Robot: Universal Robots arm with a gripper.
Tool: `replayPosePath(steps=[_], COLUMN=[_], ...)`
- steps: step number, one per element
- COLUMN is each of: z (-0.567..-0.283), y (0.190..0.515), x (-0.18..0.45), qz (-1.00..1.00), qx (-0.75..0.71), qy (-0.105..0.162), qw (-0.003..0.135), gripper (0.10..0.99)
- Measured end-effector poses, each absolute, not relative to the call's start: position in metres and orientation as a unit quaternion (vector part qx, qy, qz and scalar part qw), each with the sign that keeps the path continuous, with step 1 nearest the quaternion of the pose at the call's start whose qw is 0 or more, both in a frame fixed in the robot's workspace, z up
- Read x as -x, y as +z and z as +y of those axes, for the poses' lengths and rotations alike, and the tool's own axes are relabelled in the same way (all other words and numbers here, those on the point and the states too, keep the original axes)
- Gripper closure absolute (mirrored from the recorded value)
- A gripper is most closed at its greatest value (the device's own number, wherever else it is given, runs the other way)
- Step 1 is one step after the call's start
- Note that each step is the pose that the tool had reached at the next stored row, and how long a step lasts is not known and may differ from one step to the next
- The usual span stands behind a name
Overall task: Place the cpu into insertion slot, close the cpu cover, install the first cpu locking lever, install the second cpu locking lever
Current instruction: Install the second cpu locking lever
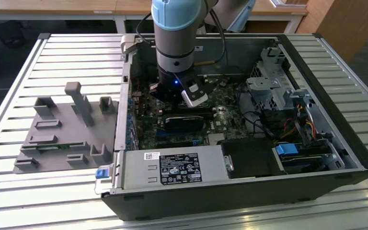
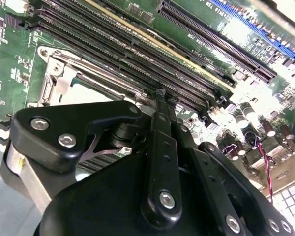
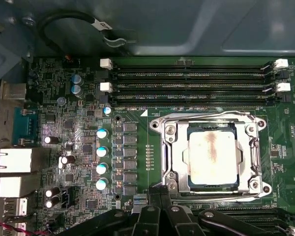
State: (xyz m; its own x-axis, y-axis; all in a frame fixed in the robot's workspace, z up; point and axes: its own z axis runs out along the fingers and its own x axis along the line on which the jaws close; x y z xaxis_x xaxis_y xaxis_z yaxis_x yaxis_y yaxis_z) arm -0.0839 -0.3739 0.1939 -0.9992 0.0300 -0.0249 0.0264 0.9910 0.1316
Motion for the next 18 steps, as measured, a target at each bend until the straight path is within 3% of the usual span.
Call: replayPosePath(steps=[18], z=[-0.374], y=[0.205], x=[0.084], qz=[0.998], qx=[-0.014], qy=[0.065], qw=[0.013], gripper=[0.980])
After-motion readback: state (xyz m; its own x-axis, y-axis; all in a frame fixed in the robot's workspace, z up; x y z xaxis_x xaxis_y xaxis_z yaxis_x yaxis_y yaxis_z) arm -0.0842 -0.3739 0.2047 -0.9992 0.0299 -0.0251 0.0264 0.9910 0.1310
